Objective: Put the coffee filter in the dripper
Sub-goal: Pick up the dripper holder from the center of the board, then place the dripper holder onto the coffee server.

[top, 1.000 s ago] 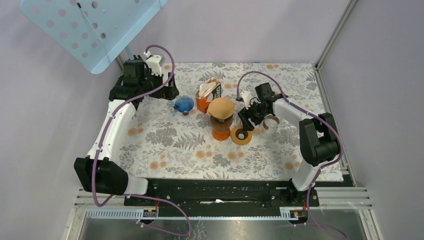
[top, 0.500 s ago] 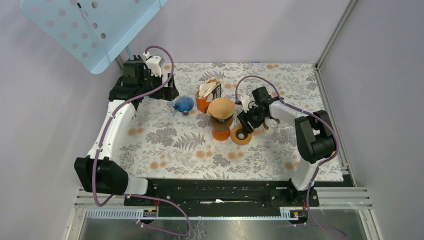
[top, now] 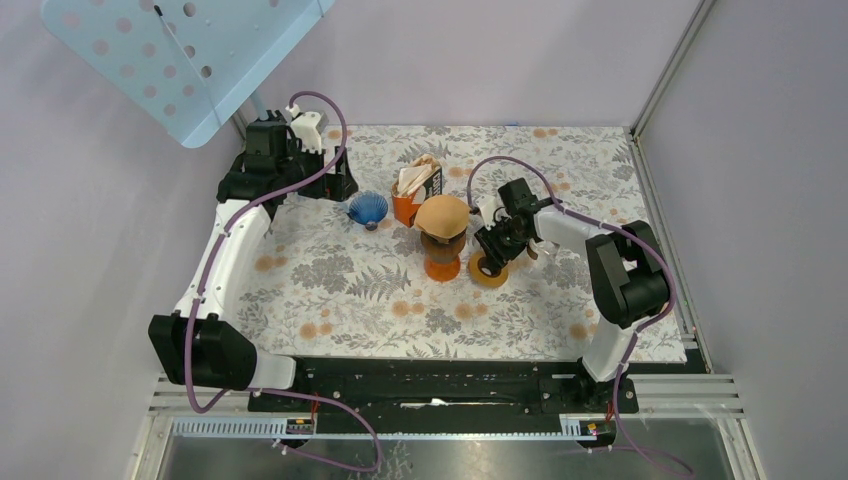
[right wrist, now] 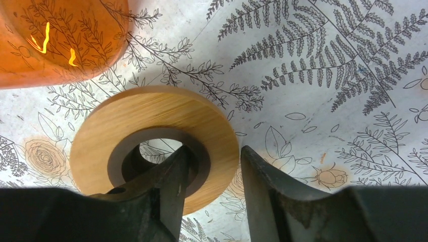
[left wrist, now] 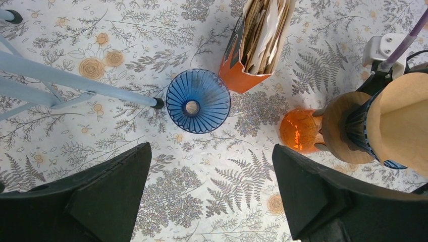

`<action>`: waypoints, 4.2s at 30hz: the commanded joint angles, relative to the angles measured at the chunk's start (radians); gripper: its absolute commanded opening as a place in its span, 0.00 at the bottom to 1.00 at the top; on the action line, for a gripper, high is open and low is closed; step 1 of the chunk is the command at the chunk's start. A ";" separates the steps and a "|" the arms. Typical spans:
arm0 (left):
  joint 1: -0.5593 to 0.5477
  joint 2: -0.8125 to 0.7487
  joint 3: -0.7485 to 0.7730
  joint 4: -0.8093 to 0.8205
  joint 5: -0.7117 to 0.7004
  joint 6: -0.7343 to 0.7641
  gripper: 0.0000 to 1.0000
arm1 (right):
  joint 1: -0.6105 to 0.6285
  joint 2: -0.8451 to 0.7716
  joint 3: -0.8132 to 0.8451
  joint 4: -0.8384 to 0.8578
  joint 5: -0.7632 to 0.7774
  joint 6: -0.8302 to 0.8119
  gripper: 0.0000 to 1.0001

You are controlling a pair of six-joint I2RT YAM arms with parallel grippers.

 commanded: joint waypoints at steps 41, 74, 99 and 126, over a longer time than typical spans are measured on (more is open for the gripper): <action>0.017 0.012 0.030 0.016 0.064 0.048 0.99 | -0.143 -0.261 0.468 -0.516 0.247 -0.110 0.26; 0.017 0.026 0.016 0.016 0.098 0.038 0.99 | -0.215 -0.222 0.268 -0.449 0.281 -0.151 0.26; 0.018 0.059 0.035 0.016 0.091 0.037 0.99 | -0.204 -0.299 0.151 -0.385 0.100 -0.032 0.22; 0.017 0.078 0.032 0.016 0.095 0.037 0.99 | -0.110 -0.412 0.112 -0.357 0.280 -0.063 0.30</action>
